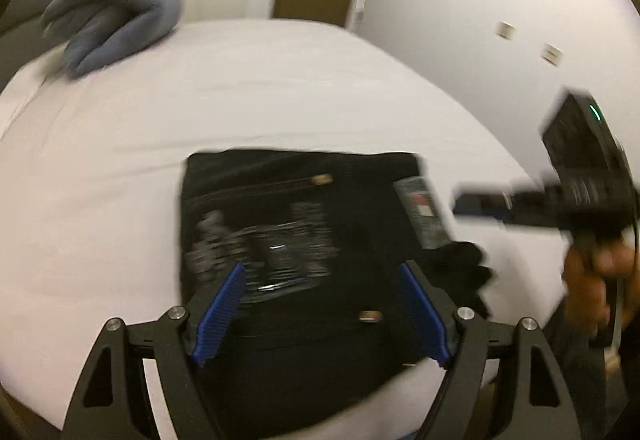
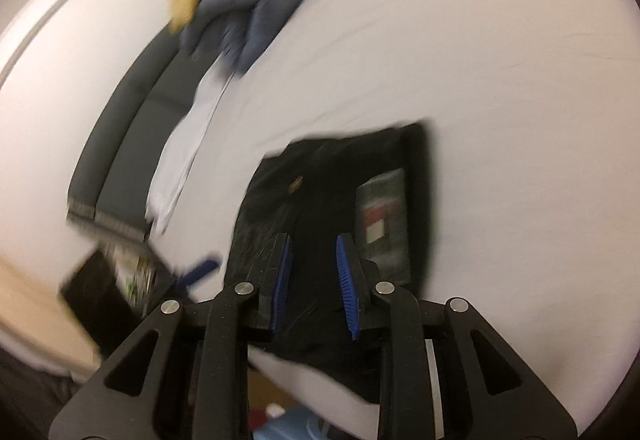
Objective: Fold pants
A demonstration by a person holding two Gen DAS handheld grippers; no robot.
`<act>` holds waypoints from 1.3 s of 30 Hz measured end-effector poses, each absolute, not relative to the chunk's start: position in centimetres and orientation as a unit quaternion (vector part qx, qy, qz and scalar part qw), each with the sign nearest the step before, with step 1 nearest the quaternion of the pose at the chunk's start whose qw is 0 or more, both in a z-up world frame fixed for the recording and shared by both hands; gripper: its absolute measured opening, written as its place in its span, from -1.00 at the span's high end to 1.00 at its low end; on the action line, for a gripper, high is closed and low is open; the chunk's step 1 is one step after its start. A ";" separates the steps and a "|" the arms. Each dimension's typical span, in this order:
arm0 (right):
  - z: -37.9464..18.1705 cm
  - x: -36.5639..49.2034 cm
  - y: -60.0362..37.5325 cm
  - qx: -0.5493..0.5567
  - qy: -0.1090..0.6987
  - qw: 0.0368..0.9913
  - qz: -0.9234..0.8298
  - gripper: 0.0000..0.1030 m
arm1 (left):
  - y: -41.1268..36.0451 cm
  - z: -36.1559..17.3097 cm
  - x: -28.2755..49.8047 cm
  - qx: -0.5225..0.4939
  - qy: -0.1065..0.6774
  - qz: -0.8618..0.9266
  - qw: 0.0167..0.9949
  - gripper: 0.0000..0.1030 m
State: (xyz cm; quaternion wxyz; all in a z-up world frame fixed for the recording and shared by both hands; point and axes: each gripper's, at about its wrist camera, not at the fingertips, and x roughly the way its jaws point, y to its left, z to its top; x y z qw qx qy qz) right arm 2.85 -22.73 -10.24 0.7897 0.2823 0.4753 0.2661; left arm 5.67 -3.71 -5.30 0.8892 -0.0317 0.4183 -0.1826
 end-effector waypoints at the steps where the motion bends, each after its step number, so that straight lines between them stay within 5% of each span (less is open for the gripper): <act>1: -11.2 2.8 -21.7 0.271 0.489 0.785 0.267 0.57 | -3.4 -5.9 5.4 -0.039 0.425 -0.180 0.886 -0.56; 4: -15.9 2.3 -21.2 0.262 0.532 0.766 0.249 0.58 | -2.6 -7.0 4.9 -0.057 0.448 -0.168 0.877 -0.56; 7: -16.4 0.5 -23.6 0.314 0.492 0.770 0.258 0.58 | -0.3 -6.0 4.9 -0.068 0.434 -0.146 0.886 -0.58; 9: -15.7 -0.6 -25.1 0.319 0.491 0.774 0.240 0.58 | 1.5 -5.5 5.3 -0.078 0.429 -0.130 0.891 -0.72; 10: -15.1 -1.1 -25.9 0.319 0.488 0.779 0.230 0.49 | 2.6 -5.5 6.1 -0.088 0.426 -0.120 0.892 -0.73; 13: -13.6 -1.3 -28.3 0.321 0.479 0.797 0.180 -0.29 | 4.4 -5.2 7.5 -0.111 0.436 -0.111 0.886 -0.73; 14: -13.2 -0.9 -28.8 0.328 0.472 0.799 0.176 -0.34 | 4.7 -5.3 8.2 -0.117 0.445 -0.117 0.880 -0.82; 26: -15.8 6.3 -27.1 0.320 0.543 0.757 0.171 -0.31 | 1.9 -10.8 11.4 -0.120 0.561 -0.169 0.802 -0.86; 28: -16.1 6.4 -26.4 0.301 0.548 0.759 0.180 -0.20 | 1.6 -10.8 11.6 -0.120 0.563 -0.177 0.798 -0.71; 30: -16.1 7.0 -25.8 0.293 0.552 0.759 0.181 0.09 | 1.0 -10.8 11.7 -0.117 0.568 -0.193 0.791 -0.18; 39: -13.1 6.4 -22.3 0.208 0.535 0.802 0.166 0.68 | -1.0 -8.3 10.6 -0.081 0.559 -0.188 0.804 0.57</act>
